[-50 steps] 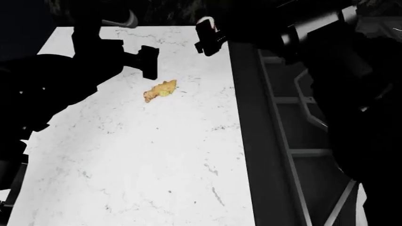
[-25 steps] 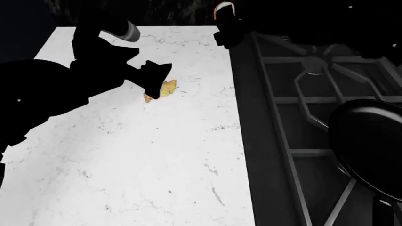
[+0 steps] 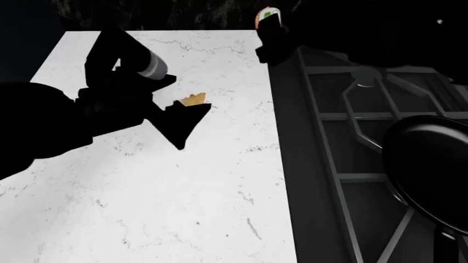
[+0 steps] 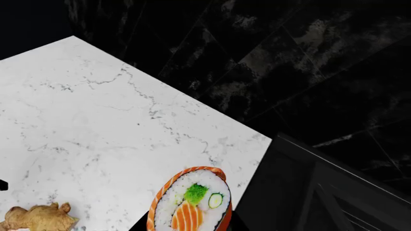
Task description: Place both pans onto different burners. Then place the ginger and the sushi on different pans.
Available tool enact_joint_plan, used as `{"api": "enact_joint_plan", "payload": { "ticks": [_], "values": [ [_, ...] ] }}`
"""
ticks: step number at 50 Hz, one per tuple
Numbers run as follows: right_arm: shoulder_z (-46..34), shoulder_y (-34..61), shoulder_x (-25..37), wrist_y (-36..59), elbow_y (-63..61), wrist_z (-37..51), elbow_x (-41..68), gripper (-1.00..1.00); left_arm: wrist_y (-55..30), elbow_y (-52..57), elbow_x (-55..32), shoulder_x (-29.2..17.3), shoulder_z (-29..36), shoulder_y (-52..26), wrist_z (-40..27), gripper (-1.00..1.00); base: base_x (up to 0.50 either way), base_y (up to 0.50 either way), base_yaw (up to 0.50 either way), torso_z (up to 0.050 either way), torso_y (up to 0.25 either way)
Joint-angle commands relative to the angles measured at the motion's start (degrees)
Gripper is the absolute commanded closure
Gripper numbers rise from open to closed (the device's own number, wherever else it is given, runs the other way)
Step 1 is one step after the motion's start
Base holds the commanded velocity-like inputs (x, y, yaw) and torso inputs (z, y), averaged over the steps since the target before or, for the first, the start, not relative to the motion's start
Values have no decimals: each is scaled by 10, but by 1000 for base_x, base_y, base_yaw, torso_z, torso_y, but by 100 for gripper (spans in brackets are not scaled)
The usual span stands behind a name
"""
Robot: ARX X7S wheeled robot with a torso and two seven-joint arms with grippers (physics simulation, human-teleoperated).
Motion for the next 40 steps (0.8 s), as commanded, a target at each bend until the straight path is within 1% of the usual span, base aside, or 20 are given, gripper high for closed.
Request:
{"api": "enact_joint_plan", "payload": {
  "ticks": [1,21,31,40],
  "values": [
    [8,-4,12,0,-22,11,-1,100,-10,21,5,-10,14,6,1,-100,0,0,0,0,0],
    [17,-14,24,-4,-43,23,6,100,-8,-8,38,10,36,6,-18,-100,0,0,0,0,0],
    [18,-15,24,-5,-45,23,6,100,-3,-20,61,12,48,4,-19,-100,0,0,0,0,0],
    [19,-21,28,-9,-48,24,4,100,11,-41,101,22,71,6,-22,-100,0,0,0,0,0]
  ]
}}
